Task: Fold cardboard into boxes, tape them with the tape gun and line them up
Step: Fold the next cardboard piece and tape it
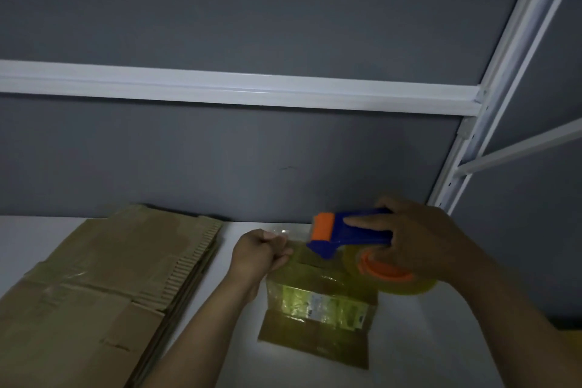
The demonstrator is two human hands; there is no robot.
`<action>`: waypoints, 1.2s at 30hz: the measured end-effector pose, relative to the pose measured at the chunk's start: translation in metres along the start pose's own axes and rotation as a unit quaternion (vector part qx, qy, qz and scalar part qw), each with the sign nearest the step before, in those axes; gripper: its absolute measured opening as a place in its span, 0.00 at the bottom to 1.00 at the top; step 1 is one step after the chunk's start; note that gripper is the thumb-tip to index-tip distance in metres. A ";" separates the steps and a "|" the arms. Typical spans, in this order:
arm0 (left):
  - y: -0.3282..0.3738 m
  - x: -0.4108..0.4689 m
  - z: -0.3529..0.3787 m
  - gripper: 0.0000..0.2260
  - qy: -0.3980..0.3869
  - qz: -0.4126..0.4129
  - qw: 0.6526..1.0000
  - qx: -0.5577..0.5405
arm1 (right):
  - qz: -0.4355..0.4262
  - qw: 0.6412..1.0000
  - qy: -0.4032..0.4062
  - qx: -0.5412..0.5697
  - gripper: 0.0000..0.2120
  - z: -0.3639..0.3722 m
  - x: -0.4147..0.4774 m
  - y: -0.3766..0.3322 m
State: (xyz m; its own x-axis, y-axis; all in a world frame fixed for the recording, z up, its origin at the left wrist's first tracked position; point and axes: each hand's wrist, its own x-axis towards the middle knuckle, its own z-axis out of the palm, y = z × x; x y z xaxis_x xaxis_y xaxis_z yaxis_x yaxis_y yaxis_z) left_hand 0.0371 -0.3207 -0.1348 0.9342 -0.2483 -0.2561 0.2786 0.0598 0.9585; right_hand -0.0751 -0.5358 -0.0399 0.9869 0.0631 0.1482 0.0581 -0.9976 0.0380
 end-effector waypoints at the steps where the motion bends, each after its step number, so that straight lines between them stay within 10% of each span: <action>1: 0.000 0.000 0.002 0.07 0.017 0.021 0.998 0.051 | 0.005 1.000 -0.013 -0.005 0.27 0.000 -0.003 0.000; 4: 0.002 0.001 0.004 0.09 0.089 0.085 0.966 0.227 | 0.006 1.000 -0.028 0.001 0.27 0.005 -0.002 -0.003; 21: -0.023 0.011 -0.028 0.12 -0.017 -0.041 0.980 0.195 | -0.052 0.997 -0.060 -0.004 0.26 0.021 0.033 -0.035; 24: -0.033 0.007 -0.034 0.25 -0.012 0.032 0.960 0.277 | -0.047 0.997 -0.061 0.002 0.27 0.021 0.033 -0.034; 28: -0.041 -0.008 -0.032 0.16 -0.185 0.077 0.959 0.201 | -0.052 0.997 -0.059 -0.003 0.27 0.019 0.032 -0.033; 36: -0.026 0.022 -0.021 0.58 -0.286 0.228 0.743 0.560 | -0.067 0.995 -0.079 0.015 0.23 0.010 0.028 -0.026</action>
State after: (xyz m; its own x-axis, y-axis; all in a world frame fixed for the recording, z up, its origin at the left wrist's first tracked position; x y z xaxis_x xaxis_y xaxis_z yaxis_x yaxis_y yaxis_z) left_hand 0.0547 -0.3077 -0.1674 0.5381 -0.8386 -0.0851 -0.6974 -0.4996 0.5138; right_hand -0.0470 -0.5082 -0.0467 0.9811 0.1929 -0.0125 0.1930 -0.9811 0.0163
